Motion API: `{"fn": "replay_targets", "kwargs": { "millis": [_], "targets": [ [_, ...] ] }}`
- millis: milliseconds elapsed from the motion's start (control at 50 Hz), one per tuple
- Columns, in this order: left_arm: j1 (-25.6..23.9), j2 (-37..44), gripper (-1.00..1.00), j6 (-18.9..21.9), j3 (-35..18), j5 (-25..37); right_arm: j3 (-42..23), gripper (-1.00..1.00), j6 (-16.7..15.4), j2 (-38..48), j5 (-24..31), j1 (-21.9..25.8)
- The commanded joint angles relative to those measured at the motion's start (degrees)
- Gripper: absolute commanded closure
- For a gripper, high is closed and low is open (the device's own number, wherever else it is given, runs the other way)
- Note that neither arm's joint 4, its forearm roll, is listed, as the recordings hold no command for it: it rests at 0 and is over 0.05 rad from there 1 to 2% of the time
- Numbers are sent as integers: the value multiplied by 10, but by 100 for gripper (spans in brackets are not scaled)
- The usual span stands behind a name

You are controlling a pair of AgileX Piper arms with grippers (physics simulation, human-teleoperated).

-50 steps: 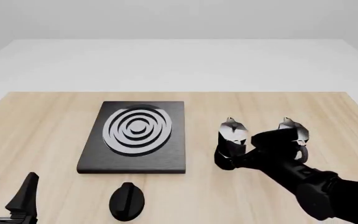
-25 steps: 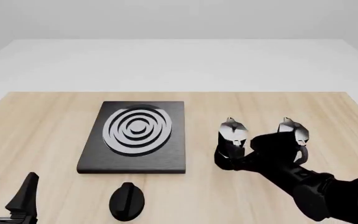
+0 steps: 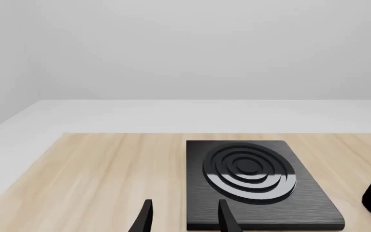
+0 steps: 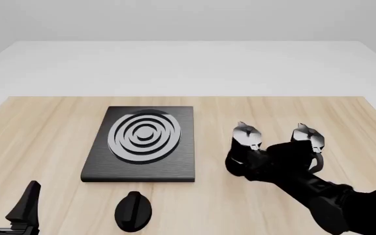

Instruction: Put both moka pots on the stove.

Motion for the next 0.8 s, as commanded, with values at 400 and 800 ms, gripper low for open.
{"fn": "replay_targets", "kwargs": {
  "millis": [400,800],
  "targets": [
    [0,0,-100,0,0,0,3,100,-49,-27,-5,8],
    [0,0,-100,0,0,0,-38,100,-77,-123,69,29]
  ]
}}
